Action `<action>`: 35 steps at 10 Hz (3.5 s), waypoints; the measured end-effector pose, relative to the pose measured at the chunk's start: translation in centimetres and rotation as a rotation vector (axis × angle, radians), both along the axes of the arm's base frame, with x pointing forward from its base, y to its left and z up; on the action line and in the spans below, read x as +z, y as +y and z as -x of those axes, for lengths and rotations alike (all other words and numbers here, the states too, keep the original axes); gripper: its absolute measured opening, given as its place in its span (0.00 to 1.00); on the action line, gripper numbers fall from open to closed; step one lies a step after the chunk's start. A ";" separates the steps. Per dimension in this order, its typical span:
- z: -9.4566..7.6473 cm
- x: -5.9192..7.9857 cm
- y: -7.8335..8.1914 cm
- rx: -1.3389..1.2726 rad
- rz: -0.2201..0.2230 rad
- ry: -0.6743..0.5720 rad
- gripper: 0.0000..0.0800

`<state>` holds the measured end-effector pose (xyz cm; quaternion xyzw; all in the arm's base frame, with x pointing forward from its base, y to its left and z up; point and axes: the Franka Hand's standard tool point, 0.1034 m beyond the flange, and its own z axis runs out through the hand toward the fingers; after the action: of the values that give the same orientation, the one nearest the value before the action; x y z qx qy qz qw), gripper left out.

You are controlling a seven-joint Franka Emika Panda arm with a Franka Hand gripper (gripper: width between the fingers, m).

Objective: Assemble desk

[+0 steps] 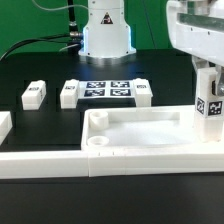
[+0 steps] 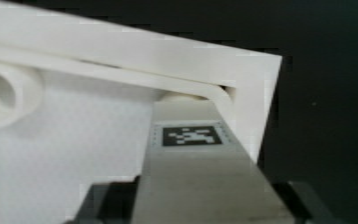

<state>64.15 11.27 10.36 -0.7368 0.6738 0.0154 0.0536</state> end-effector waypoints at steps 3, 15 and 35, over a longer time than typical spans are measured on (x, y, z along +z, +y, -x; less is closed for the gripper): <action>0.0 -0.1 0.0 -0.104 -0.020 0.006 0.36; -0.1 -0.1 -0.1 -0.393 -0.044 -0.023 0.48; 5.5 3.0 2.7 0.413 0.001 -0.135 0.81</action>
Offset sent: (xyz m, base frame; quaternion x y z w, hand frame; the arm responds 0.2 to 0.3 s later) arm 0.0016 -0.0013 -0.0016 -0.0041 -0.0017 0.1962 0.9805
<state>58.66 13.94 13.39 -0.8586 0.5035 -0.0236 0.0938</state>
